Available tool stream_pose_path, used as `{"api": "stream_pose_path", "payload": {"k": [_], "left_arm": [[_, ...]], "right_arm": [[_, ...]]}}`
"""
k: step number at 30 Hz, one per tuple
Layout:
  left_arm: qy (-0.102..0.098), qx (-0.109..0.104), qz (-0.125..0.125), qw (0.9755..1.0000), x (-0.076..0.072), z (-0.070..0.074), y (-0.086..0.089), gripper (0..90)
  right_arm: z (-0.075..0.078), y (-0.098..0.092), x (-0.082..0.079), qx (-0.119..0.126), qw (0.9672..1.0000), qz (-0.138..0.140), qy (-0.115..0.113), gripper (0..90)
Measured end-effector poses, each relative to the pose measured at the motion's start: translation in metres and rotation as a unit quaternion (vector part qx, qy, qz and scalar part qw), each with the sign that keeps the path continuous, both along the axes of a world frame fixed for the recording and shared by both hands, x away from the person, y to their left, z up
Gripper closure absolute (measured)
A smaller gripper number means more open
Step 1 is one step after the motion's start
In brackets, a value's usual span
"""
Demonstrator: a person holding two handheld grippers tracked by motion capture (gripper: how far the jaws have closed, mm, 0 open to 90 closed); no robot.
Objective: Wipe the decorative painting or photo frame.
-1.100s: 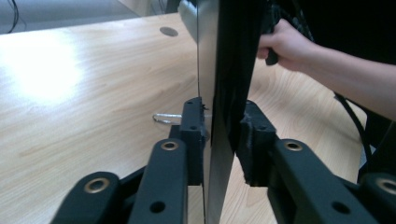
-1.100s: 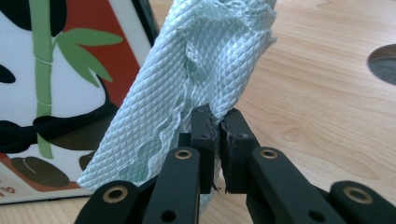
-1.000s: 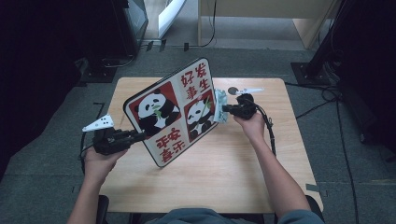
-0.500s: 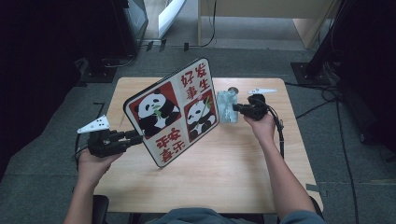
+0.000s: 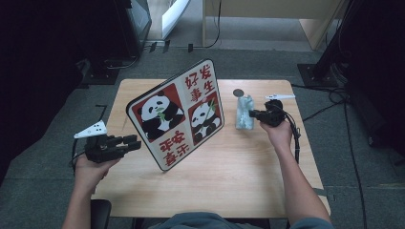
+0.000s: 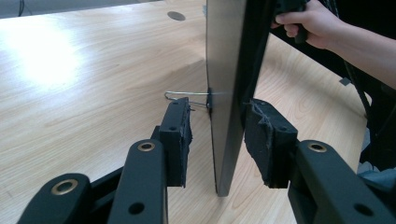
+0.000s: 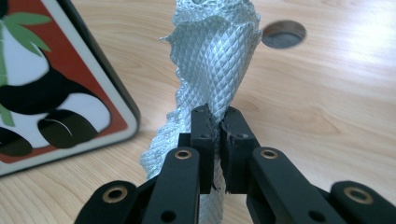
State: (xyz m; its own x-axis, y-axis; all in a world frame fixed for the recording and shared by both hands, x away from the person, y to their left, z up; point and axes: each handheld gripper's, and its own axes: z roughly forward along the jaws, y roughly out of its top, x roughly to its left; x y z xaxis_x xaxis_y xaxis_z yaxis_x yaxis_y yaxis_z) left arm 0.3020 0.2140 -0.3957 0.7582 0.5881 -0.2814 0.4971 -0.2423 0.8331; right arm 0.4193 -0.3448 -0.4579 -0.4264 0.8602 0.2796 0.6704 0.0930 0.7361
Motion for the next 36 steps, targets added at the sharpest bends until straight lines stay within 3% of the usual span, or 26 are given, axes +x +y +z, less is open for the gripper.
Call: {"api": "stream_pose_path", "payload": {"k": [9, 21, 26, 30, 36], "left_arm": [[0.006, 0.013, 0.008, 0.9999, 0.006, -0.011, 0.006, 59.5], [0.014, 0.024, 0.031, 0.9991, 0.022, -0.023, 0.006, 59.5], [0.016, 0.028, 0.032, 0.9990, 0.027, -0.025, 0.005, 58.4], [0.020, 0.031, 0.033, 0.9988, 0.029, -0.027, 0.003, 51.9], [0.025, 0.039, 0.031, 0.9984, 0.030, -0.029, 0.000, 48.9]], "right_arm": [[-0.009, -0.021, -0.002, -0.016, 0.9994, -0.025, 0.020, 85.1], [-0.027, -0.030, 0.008, -0.032, 0.9968, -0.059, 0.042, 82.9], [-0.037, -0.031, 0.011, -0.050, 0.9960, -0.063, 0.041, 72.3], [-0.039, -0.031, 0.012, -0.056, 0.9963, -0.058, 0.029, 64.6], [-0.038, -0.032, 0.010, -0.047, 0.9964, -0.064, 0.029, 56.4]]}}
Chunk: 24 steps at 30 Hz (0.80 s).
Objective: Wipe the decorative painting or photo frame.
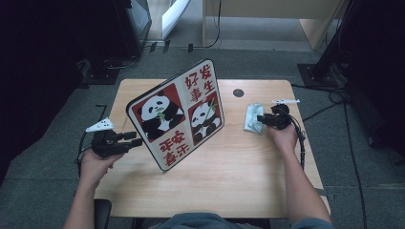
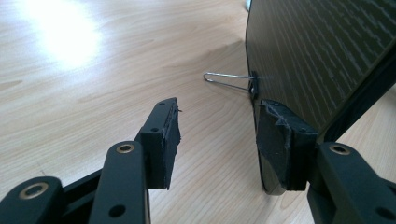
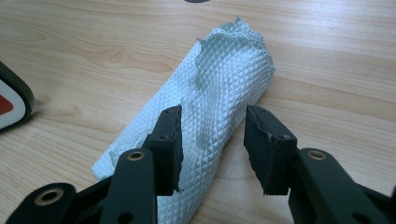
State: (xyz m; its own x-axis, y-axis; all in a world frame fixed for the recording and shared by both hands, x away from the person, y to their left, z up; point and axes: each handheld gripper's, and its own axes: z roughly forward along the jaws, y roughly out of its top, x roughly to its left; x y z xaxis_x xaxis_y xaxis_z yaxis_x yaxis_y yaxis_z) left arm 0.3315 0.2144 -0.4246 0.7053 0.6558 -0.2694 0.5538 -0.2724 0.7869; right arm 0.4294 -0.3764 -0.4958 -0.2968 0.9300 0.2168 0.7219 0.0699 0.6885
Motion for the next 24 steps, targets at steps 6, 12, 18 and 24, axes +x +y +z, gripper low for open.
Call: {"api": "stream_pose_path", "payload": {"k": [6, 12, 18, 24], "left_arm": [[-0.002, 0.002, 0.003, 1.0000, 0.000, -0.001, 0.000, 47.5], [-0.003, 0.001, 0.009, 1.0000, 0.002, -0.001, 0.000, 46.6], [-0.005, 0.004, 0.008, 1.0000, 0.006, -0.002, -0.001, 45.1], [-0.003, 0.006, 0.009, 0.9999, 0.010, -0.003, -0.004, 42.9]], "right_arm": [[0.007, 0.001, -0.008, 0.006, 0.9999, 0.006, -0.012, 54.4], [0.016, 0.004, -0.019, 0.014, 0.9995, 0.015, -0.024, 53.5], [0.020, 0.012, -0.033, 0.009, 0.9988, 0.036, -0.034, 53.2], [0.024, 0.018, -0.048, 0.011, 0.9972, 0.054, -0.051, 50.9]]}}
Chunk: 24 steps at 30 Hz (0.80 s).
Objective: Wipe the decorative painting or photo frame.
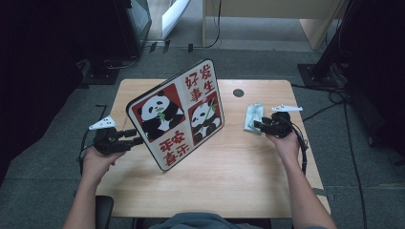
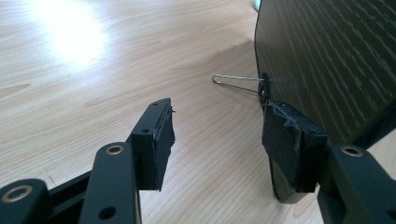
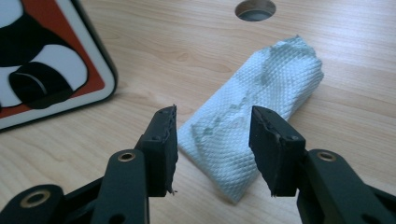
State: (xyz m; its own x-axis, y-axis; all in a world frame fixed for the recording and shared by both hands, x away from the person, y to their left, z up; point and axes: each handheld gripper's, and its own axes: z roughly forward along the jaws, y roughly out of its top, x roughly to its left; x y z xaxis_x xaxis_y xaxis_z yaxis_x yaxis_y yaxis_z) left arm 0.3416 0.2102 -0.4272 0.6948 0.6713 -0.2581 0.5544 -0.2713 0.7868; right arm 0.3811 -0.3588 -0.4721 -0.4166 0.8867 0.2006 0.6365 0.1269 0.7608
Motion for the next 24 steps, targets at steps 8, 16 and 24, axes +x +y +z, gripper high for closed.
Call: {"api": "stream_pose_path", "payload": {"k": [8, 16, 24], "left_arm": [[-0.008, -0.004, 0.002, 1.0000, 0.005, -0.003, -0.002, 41.2], [-0.016, -0.001, 0.022, 0.9996, 0.008, -0.006, -0.002, 39.9], [-0.020, 0.015, 0.017, 0.9995, 0.008, -0.008, -0.006, 40.3]], "right_arm": [[0.004, 0.005, -0.019, -0.006, 0.9998, 0.015, -0.006, 49.2], [0.007, 0.012, -0.038, -0.006, 0.9992, 0.036, -0.019, 46.3], [0.010, 0.027, -0.058, -0.019, 0.9965, 0.072, -0.037, 44.1]]}}
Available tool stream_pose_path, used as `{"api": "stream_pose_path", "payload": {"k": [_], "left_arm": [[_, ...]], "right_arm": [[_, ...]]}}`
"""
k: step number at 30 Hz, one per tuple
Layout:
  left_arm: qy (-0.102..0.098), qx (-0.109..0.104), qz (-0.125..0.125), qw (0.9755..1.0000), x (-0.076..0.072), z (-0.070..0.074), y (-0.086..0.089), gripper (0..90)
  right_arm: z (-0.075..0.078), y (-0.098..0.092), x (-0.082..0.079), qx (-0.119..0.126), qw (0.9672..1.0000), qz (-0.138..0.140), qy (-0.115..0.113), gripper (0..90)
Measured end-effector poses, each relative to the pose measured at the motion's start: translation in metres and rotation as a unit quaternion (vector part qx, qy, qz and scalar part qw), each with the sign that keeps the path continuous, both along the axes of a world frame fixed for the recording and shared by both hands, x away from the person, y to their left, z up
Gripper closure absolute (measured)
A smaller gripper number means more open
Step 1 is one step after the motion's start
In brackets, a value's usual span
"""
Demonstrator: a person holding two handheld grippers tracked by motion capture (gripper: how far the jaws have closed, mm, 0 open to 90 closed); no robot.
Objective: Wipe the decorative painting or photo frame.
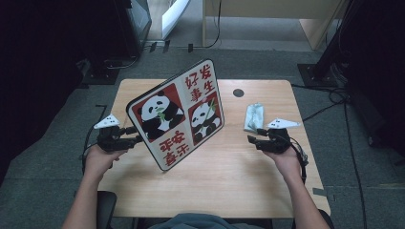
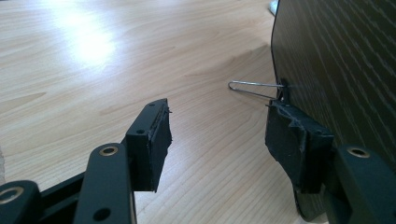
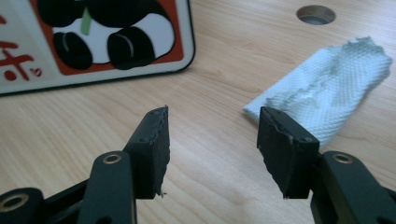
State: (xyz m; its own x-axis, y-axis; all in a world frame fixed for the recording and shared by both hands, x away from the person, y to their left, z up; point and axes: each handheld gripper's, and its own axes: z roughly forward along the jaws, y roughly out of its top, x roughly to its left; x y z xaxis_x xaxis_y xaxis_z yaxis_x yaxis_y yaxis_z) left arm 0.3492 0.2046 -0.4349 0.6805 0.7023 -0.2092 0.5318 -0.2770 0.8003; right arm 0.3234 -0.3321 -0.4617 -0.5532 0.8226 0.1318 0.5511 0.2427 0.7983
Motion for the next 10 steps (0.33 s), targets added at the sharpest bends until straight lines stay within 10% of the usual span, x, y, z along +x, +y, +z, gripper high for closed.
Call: {"api": "stream_pose_path", "payload": {"k": [10], "left_arm": [[0.001, -0.004, -0.001, 1.0000, -0.0002, 0.0002, 0.0010, 38.9]], "right_arm": [[-0.0042, 0.0091, -0.0021, -0.005, 0.9995, 0.031, 0.007, 44.0]]}}
